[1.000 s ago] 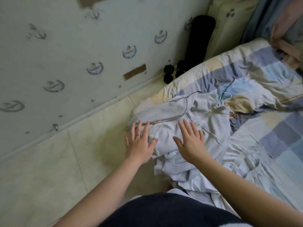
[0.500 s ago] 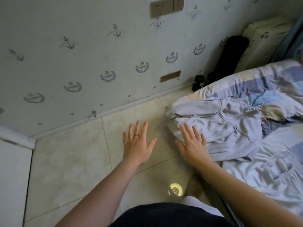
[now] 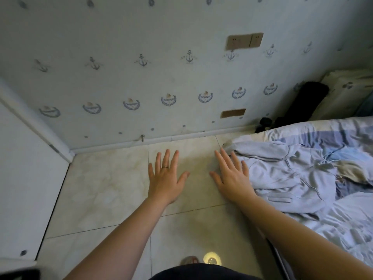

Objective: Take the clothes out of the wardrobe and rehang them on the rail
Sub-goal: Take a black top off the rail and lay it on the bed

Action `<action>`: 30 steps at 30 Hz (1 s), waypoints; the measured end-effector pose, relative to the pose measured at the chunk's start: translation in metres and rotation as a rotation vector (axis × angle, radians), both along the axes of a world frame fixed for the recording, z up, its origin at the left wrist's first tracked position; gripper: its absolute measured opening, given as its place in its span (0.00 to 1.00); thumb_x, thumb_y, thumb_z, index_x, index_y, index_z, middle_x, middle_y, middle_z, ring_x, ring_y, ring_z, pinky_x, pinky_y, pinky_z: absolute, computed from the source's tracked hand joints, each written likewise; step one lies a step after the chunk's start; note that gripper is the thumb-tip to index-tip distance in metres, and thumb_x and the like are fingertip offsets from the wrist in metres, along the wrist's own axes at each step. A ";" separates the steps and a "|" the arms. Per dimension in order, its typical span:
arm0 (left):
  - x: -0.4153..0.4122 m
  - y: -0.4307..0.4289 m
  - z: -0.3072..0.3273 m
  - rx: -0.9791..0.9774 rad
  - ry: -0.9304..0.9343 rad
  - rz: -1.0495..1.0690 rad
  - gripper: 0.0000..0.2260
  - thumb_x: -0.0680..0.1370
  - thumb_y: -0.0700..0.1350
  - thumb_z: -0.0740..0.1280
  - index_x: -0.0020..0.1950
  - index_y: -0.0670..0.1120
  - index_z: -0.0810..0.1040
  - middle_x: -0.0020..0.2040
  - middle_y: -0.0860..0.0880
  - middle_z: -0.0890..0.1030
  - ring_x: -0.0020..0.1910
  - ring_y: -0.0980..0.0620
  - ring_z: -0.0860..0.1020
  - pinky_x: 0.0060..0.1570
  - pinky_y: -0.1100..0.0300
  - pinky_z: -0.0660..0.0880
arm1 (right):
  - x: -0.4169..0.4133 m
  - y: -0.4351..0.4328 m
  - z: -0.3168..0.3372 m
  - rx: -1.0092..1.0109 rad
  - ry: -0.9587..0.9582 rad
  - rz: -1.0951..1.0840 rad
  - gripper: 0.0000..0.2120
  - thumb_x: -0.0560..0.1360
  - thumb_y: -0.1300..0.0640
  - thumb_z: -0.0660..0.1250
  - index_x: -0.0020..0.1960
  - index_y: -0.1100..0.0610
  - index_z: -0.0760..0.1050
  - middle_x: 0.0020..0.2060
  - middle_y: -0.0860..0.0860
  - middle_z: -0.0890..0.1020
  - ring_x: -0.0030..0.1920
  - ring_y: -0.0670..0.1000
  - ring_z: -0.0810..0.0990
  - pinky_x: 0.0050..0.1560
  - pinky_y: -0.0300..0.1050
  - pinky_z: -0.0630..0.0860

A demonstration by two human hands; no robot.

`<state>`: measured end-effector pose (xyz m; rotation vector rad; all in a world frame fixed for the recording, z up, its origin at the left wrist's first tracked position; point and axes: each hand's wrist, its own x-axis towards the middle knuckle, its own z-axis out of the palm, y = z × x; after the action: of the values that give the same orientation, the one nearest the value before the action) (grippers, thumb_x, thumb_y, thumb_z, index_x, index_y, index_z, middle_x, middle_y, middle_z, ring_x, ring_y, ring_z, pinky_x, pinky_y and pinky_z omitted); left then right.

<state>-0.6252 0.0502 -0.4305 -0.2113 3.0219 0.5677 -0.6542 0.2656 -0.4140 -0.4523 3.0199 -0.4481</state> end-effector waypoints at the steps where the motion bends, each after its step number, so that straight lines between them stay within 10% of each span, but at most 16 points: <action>1: 0.011 -0.003 0.007 -0.004 0.016 0.018 0.33 0.81 0.66 0.49 0.81 0.57 0.39 0.81 0.52 0.38 0.78 0.49 0.32 0.76 0.42 0.35 | 0.009 -0.003 0.005 0.001 0.015 0.021 0.32 0.81 0.37 0.47 0.79 0.45 0.40 0.79 0.46 0.44 0.79 0.53 0.40 0.76 0.59 0.40; 30: 0.315 -0.182 0.482 -0.830 0.985 0.233 0.32 0.80 0.68 0.46 0.81 0.57 0.44 0.82 0.51 0.44 0.80 0.46 0.39 0.75 0.42 0.36 | 0.238 -0.228 0.447 -0.440 0.977 0.564 0.34 0.77 0.31 0.37 0.79 0.43 0.39 0.79 0.42 0.42 0.78 0.49 0.38 0.77 0.58 0.41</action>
<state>-0.3103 -0.1318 0.0510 -0.4111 3.9978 -0.9249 -0.4158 0.0374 0.0332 -1.9927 3.2983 -1.0888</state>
